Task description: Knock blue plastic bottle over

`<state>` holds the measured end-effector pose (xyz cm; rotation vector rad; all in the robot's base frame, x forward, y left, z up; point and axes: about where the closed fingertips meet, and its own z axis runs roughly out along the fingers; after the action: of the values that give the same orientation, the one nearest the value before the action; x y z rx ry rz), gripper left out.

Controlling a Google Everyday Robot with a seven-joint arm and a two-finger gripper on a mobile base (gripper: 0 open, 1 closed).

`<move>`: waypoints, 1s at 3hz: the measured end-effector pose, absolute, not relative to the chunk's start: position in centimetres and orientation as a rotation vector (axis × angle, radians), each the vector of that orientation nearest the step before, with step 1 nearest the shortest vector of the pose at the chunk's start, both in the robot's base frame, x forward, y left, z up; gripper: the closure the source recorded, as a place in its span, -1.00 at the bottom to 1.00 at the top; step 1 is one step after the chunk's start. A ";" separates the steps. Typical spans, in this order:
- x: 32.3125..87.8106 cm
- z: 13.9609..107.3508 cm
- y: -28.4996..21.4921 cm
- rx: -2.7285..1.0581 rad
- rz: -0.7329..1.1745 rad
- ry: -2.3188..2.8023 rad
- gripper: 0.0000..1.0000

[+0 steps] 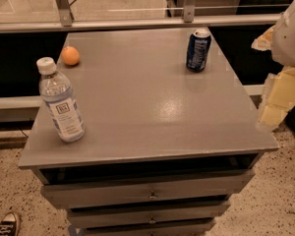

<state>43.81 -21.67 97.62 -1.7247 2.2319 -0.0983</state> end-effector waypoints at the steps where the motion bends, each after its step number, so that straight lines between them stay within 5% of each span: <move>1: 43.8 97.6 -21.7 -1.725 -0.099 2.232 -1.00; 3: 44.5 96.1 -19.5 -1.693 0.054 2.171 -1.00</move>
Offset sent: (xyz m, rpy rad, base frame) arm 0.0042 -0.0018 -0.0015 0.0405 0.0131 0.0155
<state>44.47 -19.46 96.11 -1.6933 2.1714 0.0545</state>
